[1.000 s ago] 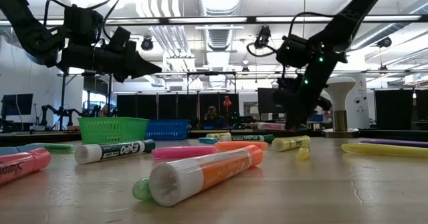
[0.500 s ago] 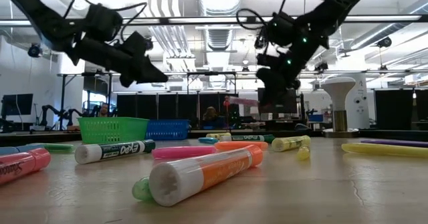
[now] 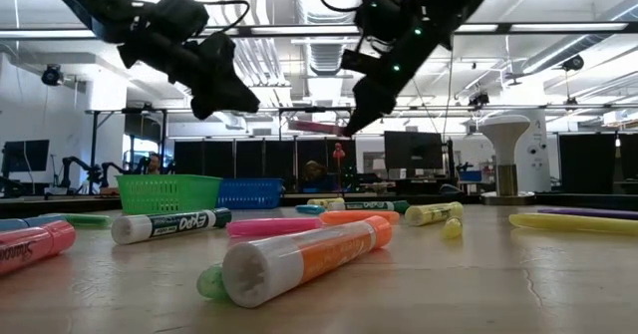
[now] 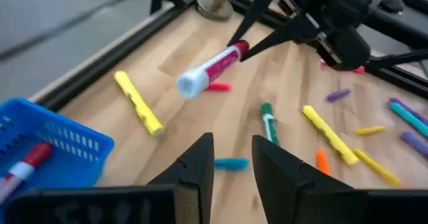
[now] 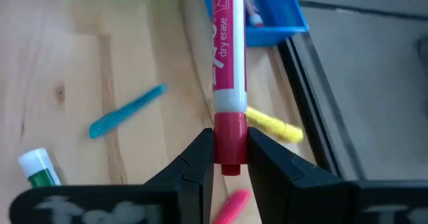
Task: Pick & Place Markers
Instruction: Put the pink marker into the blue bin
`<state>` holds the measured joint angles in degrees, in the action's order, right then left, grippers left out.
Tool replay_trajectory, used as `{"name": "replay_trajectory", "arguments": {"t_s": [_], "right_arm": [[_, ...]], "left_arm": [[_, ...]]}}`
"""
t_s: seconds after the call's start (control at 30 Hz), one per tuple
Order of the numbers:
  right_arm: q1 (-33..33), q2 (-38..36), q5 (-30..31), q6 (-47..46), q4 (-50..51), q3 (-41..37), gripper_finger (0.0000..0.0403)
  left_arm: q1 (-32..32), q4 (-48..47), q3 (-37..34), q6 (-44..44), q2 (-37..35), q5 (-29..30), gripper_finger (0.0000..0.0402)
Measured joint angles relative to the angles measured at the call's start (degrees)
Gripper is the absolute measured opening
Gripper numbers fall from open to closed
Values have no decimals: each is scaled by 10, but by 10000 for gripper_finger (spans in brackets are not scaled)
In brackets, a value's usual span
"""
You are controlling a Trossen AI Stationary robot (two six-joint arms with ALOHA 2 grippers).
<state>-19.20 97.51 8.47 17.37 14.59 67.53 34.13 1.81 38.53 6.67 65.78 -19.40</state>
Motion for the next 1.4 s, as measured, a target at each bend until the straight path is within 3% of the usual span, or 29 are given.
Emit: {"name": "replay_trajectory", "arguments": {"t_s": [0.37,0.8,1.1,1.4], "right_arm": [[31,102,5,145,78,143,72],[47,190,5,215,122,268,72],[55,197,3,223,126,293,72],[57,197,0,216,120,293,72]], "left_arm": [[0,-97,31,-11,0,-6,97],[-17,-175,62,-40,11,35,97],[-44,-257,125,-80,92,93,97],[-51,-259,149,-94,117,116,97]]}}
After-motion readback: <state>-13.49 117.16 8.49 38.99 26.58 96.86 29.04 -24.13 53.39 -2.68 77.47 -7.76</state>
